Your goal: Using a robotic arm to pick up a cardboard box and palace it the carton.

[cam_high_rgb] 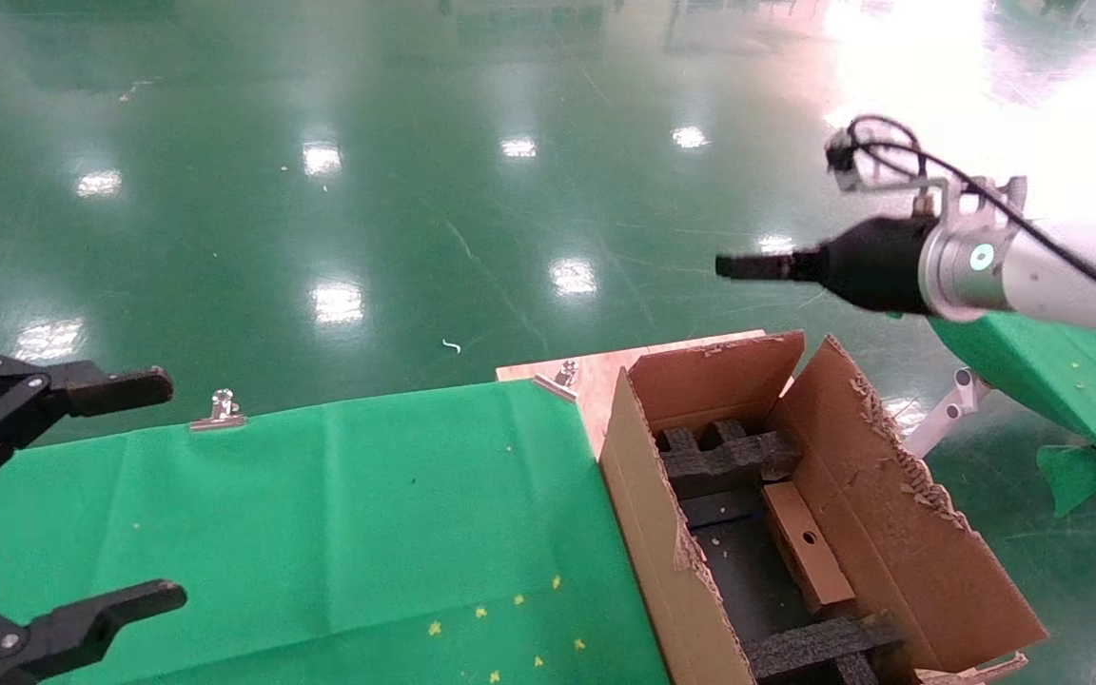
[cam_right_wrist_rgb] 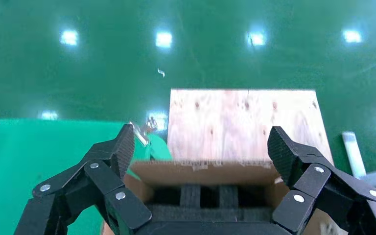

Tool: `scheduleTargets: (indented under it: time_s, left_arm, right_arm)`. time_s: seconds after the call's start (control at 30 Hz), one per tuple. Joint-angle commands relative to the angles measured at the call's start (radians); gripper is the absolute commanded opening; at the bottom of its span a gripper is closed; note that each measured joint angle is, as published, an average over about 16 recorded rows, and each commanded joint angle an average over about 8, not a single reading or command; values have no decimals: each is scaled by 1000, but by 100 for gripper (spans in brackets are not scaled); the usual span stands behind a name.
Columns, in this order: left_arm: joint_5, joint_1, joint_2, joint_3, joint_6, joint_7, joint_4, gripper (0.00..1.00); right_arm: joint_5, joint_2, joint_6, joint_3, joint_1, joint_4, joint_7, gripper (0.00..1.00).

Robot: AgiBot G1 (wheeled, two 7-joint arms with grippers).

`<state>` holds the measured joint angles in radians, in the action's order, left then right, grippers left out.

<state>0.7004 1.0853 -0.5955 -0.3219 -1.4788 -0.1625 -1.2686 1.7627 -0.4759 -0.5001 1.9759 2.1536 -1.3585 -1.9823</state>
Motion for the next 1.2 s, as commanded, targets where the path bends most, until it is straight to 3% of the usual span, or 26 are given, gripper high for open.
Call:
scheduleTargets:
  time_s: [0.03, 0.2, 0.37, 1.2]
  left_arm:
    - [0, 0, 0, 0, 0, 0, 0, 100]
    - [0, 0, 0, 0, 0, 0, 0, 100]
    - [0, 0, 0, 0, 0, 0, 0, 100]
    - [0, 0, 0, -1, 0, 0, 0, 100]
  right_arm:
    - [-32, 3, 12, -13, 16, -5, 15, 100]
    - [-21, 0, -1, -14, -1, -1, 16, 100]
    - [-67, -6, -48, -92, -52, 2, 98, 100]
    - [-488, -63, -462, -792, -501, 34, 839, 100]
